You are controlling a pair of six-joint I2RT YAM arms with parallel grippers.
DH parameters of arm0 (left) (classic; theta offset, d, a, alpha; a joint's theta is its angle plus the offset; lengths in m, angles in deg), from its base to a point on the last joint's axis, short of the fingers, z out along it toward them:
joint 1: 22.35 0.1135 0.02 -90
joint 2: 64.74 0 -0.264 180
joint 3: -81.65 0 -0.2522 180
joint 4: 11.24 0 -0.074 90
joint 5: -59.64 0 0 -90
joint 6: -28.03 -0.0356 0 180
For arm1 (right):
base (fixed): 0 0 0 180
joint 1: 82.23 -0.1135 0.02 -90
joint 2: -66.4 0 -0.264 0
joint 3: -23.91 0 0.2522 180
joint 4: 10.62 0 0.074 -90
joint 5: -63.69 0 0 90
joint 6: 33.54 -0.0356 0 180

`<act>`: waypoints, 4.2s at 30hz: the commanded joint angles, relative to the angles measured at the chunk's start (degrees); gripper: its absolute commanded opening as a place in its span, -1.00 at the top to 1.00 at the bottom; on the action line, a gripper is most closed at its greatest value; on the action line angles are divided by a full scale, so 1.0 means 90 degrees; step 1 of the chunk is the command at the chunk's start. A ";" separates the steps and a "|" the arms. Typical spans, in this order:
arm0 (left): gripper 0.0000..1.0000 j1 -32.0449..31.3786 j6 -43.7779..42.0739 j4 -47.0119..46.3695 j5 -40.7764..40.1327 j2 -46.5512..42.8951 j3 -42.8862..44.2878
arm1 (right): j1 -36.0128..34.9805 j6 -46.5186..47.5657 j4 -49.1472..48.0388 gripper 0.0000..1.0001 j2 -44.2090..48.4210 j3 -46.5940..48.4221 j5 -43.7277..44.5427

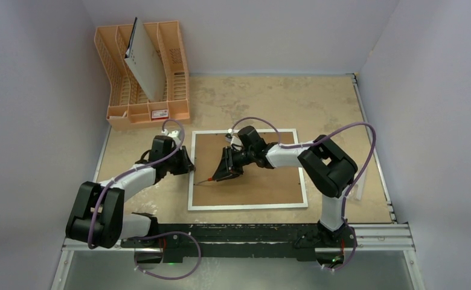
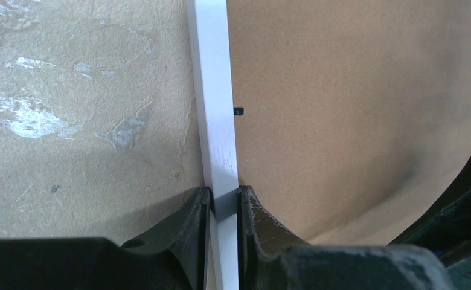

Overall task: Take the photo out of the frame
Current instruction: Release the photo frame item from the photo frame.

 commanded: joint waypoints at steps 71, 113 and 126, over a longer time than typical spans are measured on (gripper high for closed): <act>-0.09 -0.0170 0.2423 0.0827 0.0270 -0.3085 -0.1812 | -0.0438 -0.0815 -0.0443 1.00 -0.0103 -0.0402 0.1021; 0.02 -0.0688 0.2432 0.1471 -0.0053 -0.3921 -0.1531 | -0.0527 -0.0077 0.1092 1.00 -0.0079 0.0426 0.1796; 0.09 -0.1263 0.2975 0.2512 -0.0760 -0.4390 -0.1377 | -0.0527 0.0182 0.1520 1.00 -0.0085 0.0791 0.1953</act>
